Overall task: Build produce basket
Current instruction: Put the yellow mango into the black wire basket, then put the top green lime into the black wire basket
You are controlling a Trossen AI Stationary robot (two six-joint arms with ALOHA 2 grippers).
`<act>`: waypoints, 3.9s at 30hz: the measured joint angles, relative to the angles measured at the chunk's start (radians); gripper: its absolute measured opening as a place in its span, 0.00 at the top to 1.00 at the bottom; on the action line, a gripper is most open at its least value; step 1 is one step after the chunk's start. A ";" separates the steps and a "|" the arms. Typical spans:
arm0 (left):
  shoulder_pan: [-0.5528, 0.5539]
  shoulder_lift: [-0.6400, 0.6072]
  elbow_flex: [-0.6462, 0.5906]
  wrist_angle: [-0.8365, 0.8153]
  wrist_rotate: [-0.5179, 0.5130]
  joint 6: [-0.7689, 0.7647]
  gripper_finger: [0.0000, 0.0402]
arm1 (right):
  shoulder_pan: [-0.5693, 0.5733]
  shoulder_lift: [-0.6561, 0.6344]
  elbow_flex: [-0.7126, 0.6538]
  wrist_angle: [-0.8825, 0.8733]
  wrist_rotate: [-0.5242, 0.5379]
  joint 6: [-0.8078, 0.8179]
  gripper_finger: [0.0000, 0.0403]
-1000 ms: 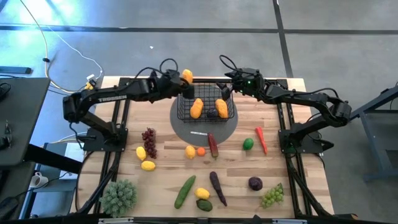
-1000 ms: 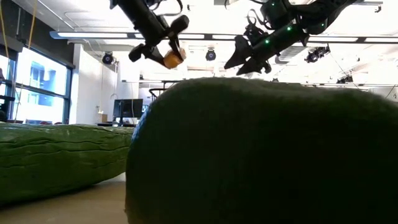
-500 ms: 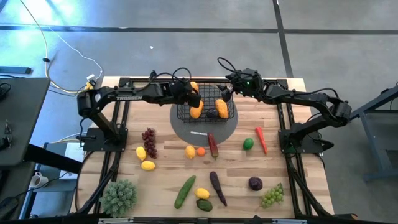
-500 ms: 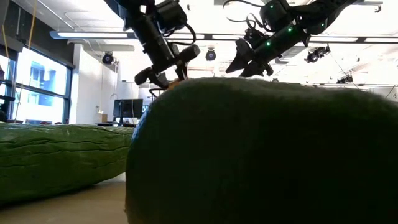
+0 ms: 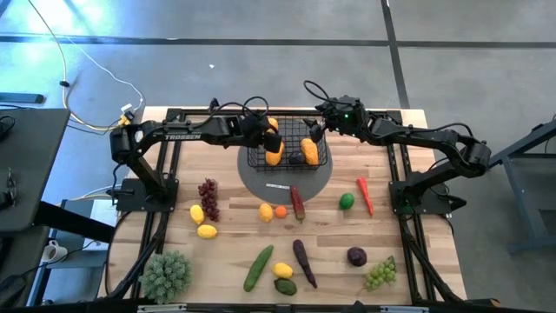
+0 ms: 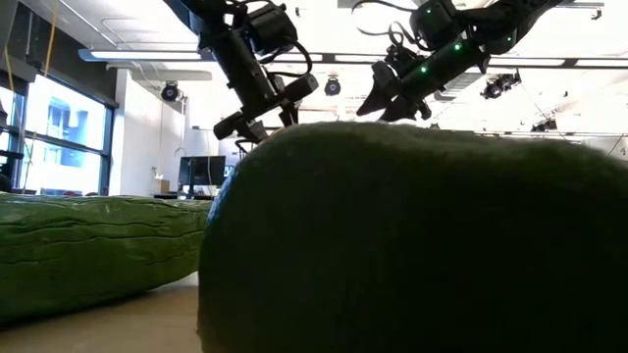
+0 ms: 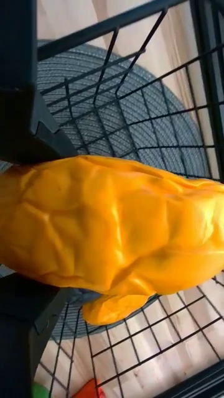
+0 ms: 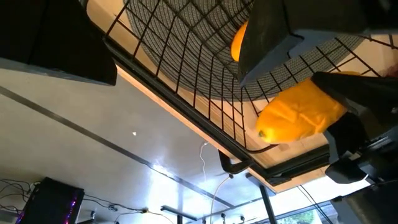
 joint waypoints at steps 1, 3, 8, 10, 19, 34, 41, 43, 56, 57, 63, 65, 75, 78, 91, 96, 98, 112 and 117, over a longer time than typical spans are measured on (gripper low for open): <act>0.000 0.000 0.000 0.000 -0.004 0.002 0.45 | 0.000 0.000 0.000 -0.001 0.000 0.000 0.21; 0.001 0.000 0.000 0.000 -0.006 0.008 0.44 | 0.000 0.000 0.000 -0.007 0.000 0.000 0.21; 0.006 0.000 0.000 0.000 -0.002 0.008 0.42 | 0.000 0.000 0.000 -0.014 -0.001 0.000 0.21; 0.007 0.000 0.000 0.000 0.006 0.024 0.42 | 0.000 0.000 0.000 -0.014 -0.001 0.000 0.21; 0.041 0.000 0.000 0.000 0.131 0.092 0.38 | 0.000 -0.001 0.000 -0.014 -0.001 0.000 0.21; 0.060 -0.006 -0.001 -0.051 0.133 0.073 0.36 | 0.000 -0.001 0.000 -0.017 -0.006 0.057 0.21; 0.058 -0.083 -0.002 -0.060 0.123 0.182 0.36 | 0.000 -0.002 0.000 -0.077 -0.054 0.146 0.21; 0.057 -0.118 -0.002 -0.062 0.132 0.203 0.36 | 0.001 -0.012 0.000 -0.110 -0.076 0.197 0.21; 0.023 -0.298 -0.001 -0.078 0.215 0.336 0.36 | 0.127 -0.174 0.000 -0.335 -0.081 0.444 0.21; 0.022 -0.306 -0.001 -0.080 0.232 0.355 0.36 | 0.144 -0.189 0.000 -0.354 -0.081 0.473 0.21; 0.016 -0.340 -0.001 -0.117 0.253 0.398 0.36 | 0.262 -0.276 0.000 -0.471 -0.046 0.702 0.21; 0.016 -0.344 -0.001 -0.131 0.253 0.398 0.36 | 0.302 -0.301 0.000 -0.511 -0.035 0.805 0.21; 0.011 -0.349 -0.001 -0.206 0.253 0.413 0.36 | 0.502 -0.321 0.000 -0.741 -0.002 1.274 0.21; 0.000 -0.349 -0.001 -0.204 0.253 0.413 0.36 | 0.548 -0.321 0.000 -0.835 0.014 1.409 0.21; -0.050 -0.349 -0.001 -0.204 0.238 0.413 0.36 | 0.645 -0.309 -0.001 -1.109 0.080 1.700 0.21; -0.049 -0.348 -0.001 -0.203 0.233 0.398 0.36 | 0.651 -0.242 -0.002 -1.113 0.079 1.724 0.21; -0.048 -0.348 -0.001 -0.203 0.233 0.398 0.36 | 0.651 -0.203 -0.002 -1.108 0.066 1.724 0.21; -0.047 -0.348 -0.001 -0.203 0.235 0.403 0.36 | 0.651 0.057 -0.003 -1.052 -0.033 1.757 0.21; -0.047 -0.348 -0.001 -0.203 0.245 0.413 0.36 | 0.651 0.114 -0.003 -1.043 -0.053 1.753 0.21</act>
